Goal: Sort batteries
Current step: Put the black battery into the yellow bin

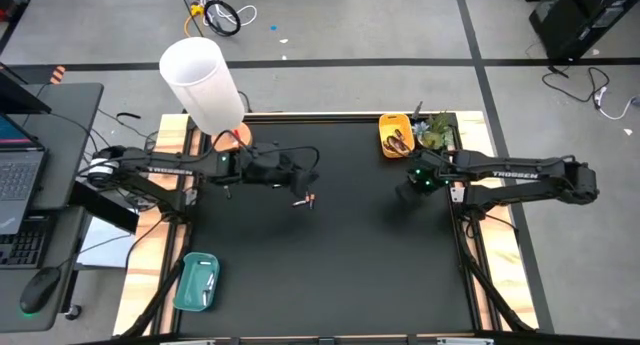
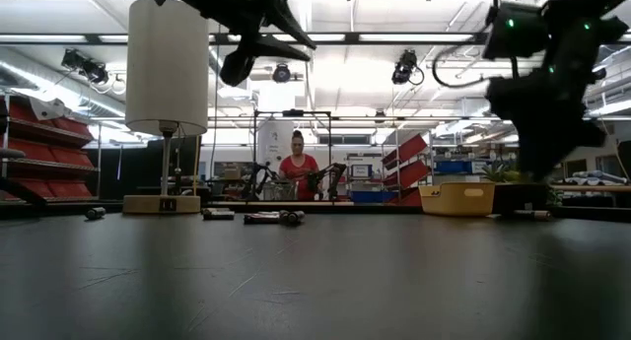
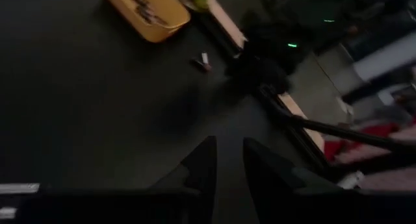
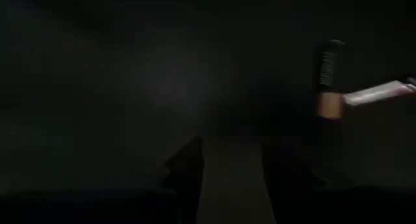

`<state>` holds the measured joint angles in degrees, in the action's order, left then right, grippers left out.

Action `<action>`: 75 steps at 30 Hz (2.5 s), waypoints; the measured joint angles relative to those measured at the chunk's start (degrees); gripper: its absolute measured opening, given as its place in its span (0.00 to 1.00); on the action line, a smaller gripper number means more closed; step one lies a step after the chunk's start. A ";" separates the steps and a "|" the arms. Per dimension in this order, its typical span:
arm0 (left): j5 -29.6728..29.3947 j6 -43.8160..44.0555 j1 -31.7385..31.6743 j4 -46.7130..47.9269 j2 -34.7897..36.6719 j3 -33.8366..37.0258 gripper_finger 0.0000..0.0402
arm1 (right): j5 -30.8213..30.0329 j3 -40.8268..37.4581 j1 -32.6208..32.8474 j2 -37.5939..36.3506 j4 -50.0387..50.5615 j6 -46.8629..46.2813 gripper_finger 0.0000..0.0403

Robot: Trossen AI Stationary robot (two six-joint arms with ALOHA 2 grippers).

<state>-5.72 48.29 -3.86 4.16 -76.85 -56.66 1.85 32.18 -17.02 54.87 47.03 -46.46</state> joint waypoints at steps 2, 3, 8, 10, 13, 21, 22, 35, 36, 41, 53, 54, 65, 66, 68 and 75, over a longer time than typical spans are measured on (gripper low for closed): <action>2.47 -1.50 -0.29 -0.72 0.06 0.00 0.22 | -1.80 -0.91 -0.43 0.00 -0.13 -2.62 0.37; 3.86 -1.80 -0.29 -0.78 0.06 0.00 0.22 | -2.66 -1.02 -0.67 0.00 -0.04 -3.27 0.37; 9.99 -4.57 -0.29 -0.83 0.06 0.00 0.22 | -5.26 -0.30 -2.95 -0.02 0.06 -3.98 0.38; 11.36 -5.87 -0.29 -0.91 0.06 0.02 0.22 | -5.58 -0.35 -4.66 0.47 0.29 -3.23 0.38; 11.95 -6.38 -0.29 -1.16 0.06 0.02 0.22 | -6.67 -0.52 -7.02 2.13 0.32 -1.03 0.38; 12.02 -5.93 -0.26 -1.63 0.06 0.04 0.22 | -8.20 -0.56 -11.71 8.42 -2.96 7.53 0.38; 12.02 -5.74 -0.21 -1.73 0.06 0.04 0.22 | -8.20 -0.56 -12.26 9.28 -3.99 8.63 0.38; 12.02 -4.35 -0.16 -1.68 0.08 0.04 0.22 | -4.80 -0.19 -16.05 22.12 -10.12 14.12 0.36; 12.02 -4.33 -0.16 -1.69 0.08 0.04 0.22 | -5.07 -0.09 -15.74 22.78 -10.00 14.19 0.34; 11.95 -4.35 -0.16 -1.68 0.08 0.07 0.22 | -7.03 -0.13 -14.56 23.23 -9.54 15.16 0.17; 11.34 -5.22 -0.26 -1.68 0.08 0.07 0.22 | -3.26 0.78 -12.60 21.26 -10.90 16.19 0.06; 11.08 -5.26 -0.26 -1.68 0.08 0.07 0.22 | -2.12 1.28 -12.03 20.78 -11.59 15.52 0.05; 8.58 -3.80 -0.66 -1.64 -1.84 0.11 0.22 | 0.44 2.48 -10.35 13.89 -26.11 5.86 0.01; 8.59 -3.06 -0.64 -1.70 -2.20 0.11 0.22 | 0.96 2.43 -10.35 13.29 -26.66 5.93 0.01; 8.61 -2.32 -0.64 -1.71 -3.11 0.11 0.22 | 3.04 2.51 -10.23 11.81 -28.82 5.41 0.01; 8.11 -1.78 -0.65 -2.33 -5.19 0.13 0.24 | 7.18 2.59 -7.69 10.69 -28.98 11.23 0.05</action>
<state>2.39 46.52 -4.51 1.83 -82.04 -56.53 9.03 34.76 -24.71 65.56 18.04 -35.23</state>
